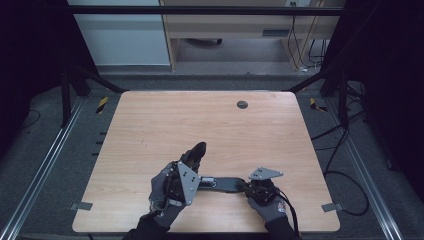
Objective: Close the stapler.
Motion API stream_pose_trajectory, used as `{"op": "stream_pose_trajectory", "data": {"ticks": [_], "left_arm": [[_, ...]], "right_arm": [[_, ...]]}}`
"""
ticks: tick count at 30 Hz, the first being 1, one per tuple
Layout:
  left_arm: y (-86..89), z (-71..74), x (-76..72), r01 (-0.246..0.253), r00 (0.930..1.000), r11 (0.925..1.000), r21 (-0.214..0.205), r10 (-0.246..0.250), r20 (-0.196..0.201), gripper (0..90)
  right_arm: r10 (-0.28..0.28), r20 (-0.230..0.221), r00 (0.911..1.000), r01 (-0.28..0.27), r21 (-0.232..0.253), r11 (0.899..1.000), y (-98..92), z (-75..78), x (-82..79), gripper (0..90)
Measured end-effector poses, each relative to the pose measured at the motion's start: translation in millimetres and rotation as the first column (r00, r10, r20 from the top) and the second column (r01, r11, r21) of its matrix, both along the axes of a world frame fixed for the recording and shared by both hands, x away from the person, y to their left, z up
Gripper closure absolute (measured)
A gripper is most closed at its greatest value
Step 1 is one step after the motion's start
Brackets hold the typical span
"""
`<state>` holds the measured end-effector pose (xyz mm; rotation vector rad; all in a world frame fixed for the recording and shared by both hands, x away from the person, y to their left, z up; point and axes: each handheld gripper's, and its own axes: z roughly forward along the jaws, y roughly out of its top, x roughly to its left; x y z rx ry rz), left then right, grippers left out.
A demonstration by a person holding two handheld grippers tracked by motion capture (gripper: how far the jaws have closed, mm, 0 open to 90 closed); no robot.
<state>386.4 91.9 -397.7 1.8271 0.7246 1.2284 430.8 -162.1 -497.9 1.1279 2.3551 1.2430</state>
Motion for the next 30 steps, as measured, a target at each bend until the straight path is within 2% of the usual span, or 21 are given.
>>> {"op": "stream_pose_trajectory", "data": {"ticks": [8, 17, 30], "left_arm": [[-16.1, -7.8, -1.7, 0.002, 0.9996, 0.9969, 0.079, -0.004, 0.028, 62.4], [-21.0, -9.7, -1.5, 0.005, 0.9995, 0.9945, 0.105, -0.008, 0.032, 62.3], [-32.0, -16.4, -2.1, 0.003, 0.9983, 0.9857, 0.168, -0.013, 0.057, 62.5]], "right_arm": [[0.001, 0.0, 1.0, -0.001, 0.001, 1.0, -0.2, -0.1, 0.1, 90.0], [0.002, 0.0, 1.0, -0.002, 0.002, 1.0, -0.4, -0.1, 0.3, 90.0], [0.004, -0.004, 1.0, -0.004, 0.007, 1.0, 0.3, -0.2, 0.1, 90.0]]}}
